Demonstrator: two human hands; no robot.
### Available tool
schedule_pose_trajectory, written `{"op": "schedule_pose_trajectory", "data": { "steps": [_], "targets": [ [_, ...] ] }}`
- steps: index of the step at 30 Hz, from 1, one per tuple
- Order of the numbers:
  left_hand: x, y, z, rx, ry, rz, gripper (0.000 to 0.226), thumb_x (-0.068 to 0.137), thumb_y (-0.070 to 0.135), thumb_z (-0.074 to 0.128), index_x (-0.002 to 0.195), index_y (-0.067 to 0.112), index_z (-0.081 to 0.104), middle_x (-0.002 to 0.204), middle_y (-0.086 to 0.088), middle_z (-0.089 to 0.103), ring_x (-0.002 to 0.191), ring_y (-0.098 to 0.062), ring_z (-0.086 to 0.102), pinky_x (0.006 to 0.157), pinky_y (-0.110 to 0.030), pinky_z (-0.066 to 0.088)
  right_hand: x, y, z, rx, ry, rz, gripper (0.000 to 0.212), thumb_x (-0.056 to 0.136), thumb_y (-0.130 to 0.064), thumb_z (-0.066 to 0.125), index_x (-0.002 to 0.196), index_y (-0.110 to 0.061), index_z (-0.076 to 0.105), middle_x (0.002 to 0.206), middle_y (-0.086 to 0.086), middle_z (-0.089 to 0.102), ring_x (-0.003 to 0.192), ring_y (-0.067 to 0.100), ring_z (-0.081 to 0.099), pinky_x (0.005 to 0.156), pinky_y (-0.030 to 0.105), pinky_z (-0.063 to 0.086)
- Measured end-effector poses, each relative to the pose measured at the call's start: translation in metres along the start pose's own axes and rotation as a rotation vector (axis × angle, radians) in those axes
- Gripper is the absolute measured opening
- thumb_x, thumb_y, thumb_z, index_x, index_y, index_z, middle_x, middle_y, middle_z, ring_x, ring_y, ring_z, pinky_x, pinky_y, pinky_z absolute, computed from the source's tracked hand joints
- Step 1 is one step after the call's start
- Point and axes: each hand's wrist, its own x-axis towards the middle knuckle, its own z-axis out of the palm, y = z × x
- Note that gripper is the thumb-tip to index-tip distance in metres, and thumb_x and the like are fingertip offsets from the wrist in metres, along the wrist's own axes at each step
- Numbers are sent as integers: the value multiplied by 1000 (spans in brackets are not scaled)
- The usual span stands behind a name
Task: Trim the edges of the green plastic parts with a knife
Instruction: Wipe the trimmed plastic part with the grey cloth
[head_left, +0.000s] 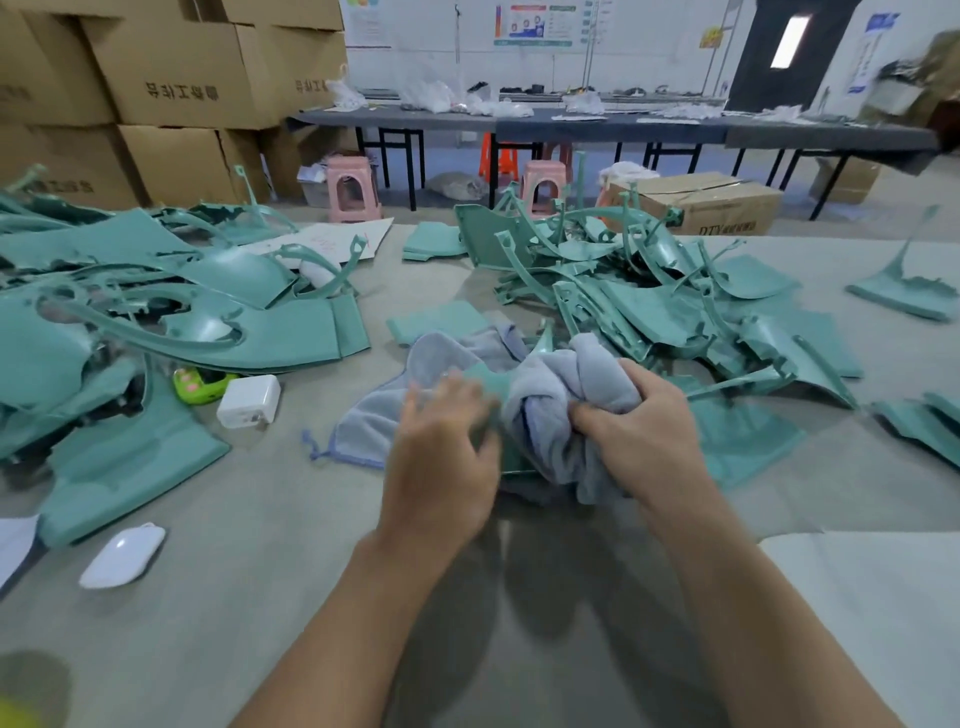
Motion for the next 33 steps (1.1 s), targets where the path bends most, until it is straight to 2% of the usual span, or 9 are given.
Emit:
{"op": "schedule_pose_trajectory", "data": {
  "steps": [4, 6, 9, 12, 16, 20, 26, 31, 33],
  "targets": [
    [15, -20, 0, -104, -72, -444, 72, 90, 39, 67, 153, 25, 35, 137, 1, 61, 122, -21, 57, 100, -32, 44, -6, 0, 1, -363, 203, -180, 54, 74, -18, 70, 123, -40, 67, 96, -8, 73, 89, 25, 65, 71, 26, 43],
    [17, -23, 6, -176, -130, -439, 65, 89, 31, 71, 147, 21, 45, 132, -2, 65, 116, -21, 62, 96, -30, 49, -14, -5, 12, -422, 123, -319, 62, 77, -19, 73, 137, -31, 63, 115, 0, 70, 102, 27, 62, 84, 28, 44],
    [32, -27, 1, -739, -54, -500, 44, 89, -6, 58, 126, 16, 66, 105, -9, 76, 85, -13, 71, 73, -21, 57, -30, -12, 30, -583, -185, -427, 73, 78, -50, 67, 147, -36, 48, 141, -8, 53, 127, 19, 48, 102, 39, 42],
    [30, -31, -4, -1092, -67, -759, 29, 103, 26, 51, 114, 10, 73, 103, -13, 77, 92, -24, 74, 83, -38, 59, -29, -14, 34, -632, -326, -536, 72, 77, -62, 61, 146, -46, 47, 149, -17, 46, 135, 10, 41, 107, 34, 34],
    [19, -27, -1, -1035, -46, -753, 38, 104, 32, 49, 100, 4, 74, 92, -12, 76, 81, -27, 72, 70, -36, 57, -20, -14, 45, -598, -325, -615, 54, 79, -47, 71, 132, -46, 63, 137, -17, 57, 124, 12, 50, 100, 26, 35],
    [22, -20, 4, -782, 4, -566, 41, 83, 30, 55, 81, -11, 55, 73, -13, 54, 71, -21, 48, 67, -40, 39, -8, -12, 53, -490, 23, -263, 46, 94, -42, 55, 140, -33, 56, 126, 1, 60, 114, 27, 55, 87, 35, 42],
    [19, -22, 3, -853, 69, -700, 31, 95, 23, 51, 76, 10, 72, 81, -17, 73, 75, -24, 67, 69, -38, 53, -34, -14, 53, -560, -254, -589, 47, 73, -46, 64, 120, -45, 68, 109, -14, 64, 100, 12, 59, 79, 27, 46],
    [19, -14, 3, -566, 93, -469, 37, 89, 29, 56, 56, 21, 42, 55, 7, 33, 54, -11, 30, 48, -27, 25, -1, -6, 56, -394, 95, -184, 43, 96, -38, 55, 139, -32, 57, 119, 3, 62, 108, 28, 57, 84, 34, 42],
    [18, -17, 4, -503, 105, -460, 41, 95, 23, 57, 58, 12, 43, 51, 10, 34, 51, -9, 30, 44, -22, 24, -15, -9, 54, -432, 70, -320, 43, 94, -40, 56, 135, -31, 60, 113, 1, 62, 103, 26, 57, 82, 33, 41]
  ]
}}
